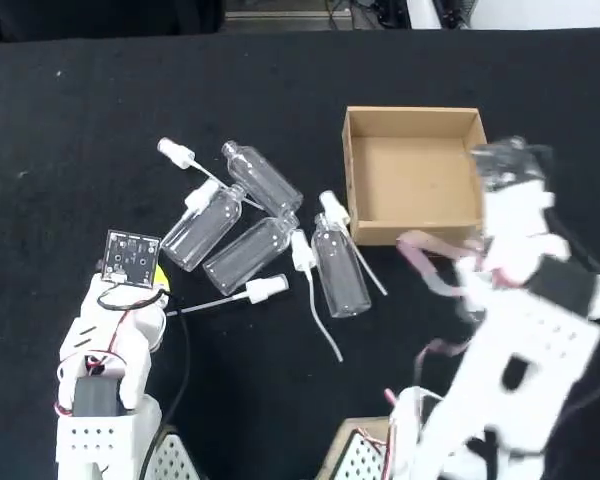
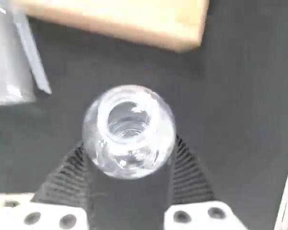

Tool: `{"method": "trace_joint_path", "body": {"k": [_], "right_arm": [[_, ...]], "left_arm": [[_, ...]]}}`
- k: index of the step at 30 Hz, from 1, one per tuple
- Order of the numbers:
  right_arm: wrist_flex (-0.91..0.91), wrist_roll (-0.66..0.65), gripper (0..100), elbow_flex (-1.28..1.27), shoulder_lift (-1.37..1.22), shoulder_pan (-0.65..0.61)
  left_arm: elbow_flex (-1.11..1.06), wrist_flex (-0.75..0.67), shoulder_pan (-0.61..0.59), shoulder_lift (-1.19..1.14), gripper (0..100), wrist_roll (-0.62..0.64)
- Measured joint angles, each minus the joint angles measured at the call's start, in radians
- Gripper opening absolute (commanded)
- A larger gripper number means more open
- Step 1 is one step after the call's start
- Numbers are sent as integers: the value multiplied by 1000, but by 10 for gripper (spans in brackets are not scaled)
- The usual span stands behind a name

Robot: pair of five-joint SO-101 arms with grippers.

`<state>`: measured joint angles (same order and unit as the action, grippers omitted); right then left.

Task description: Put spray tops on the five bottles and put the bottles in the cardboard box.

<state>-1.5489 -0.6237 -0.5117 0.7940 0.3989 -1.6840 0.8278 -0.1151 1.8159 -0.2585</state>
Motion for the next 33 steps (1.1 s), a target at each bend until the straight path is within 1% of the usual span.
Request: {"method": "trace_joint_path", "body": {"k": [5,8,11,14,17,23,27,33], "right_arm": [[-17,255,11,0,98,-393],[28,371,11,-6,110,-595],[141,442,11,-68,114,-750],[270,488,11,-166,114,-859],[382,517,11,-255,114,-931],[571,559,11,-411,114,-1002],[623,562,11,-453,114,-1026],[632,563,11,-454,114,-1033]], "left_arm": [[0,0,0,0,55,0],[0,0,0,0,55,0],[0,0,0,0,55,0],[0,0,12,0,55,0],[0,0,12,0,55,0],[0,0,43,0,55,0],[0,0,49,0,55,0],[0,0,52,0,55,0]]}}
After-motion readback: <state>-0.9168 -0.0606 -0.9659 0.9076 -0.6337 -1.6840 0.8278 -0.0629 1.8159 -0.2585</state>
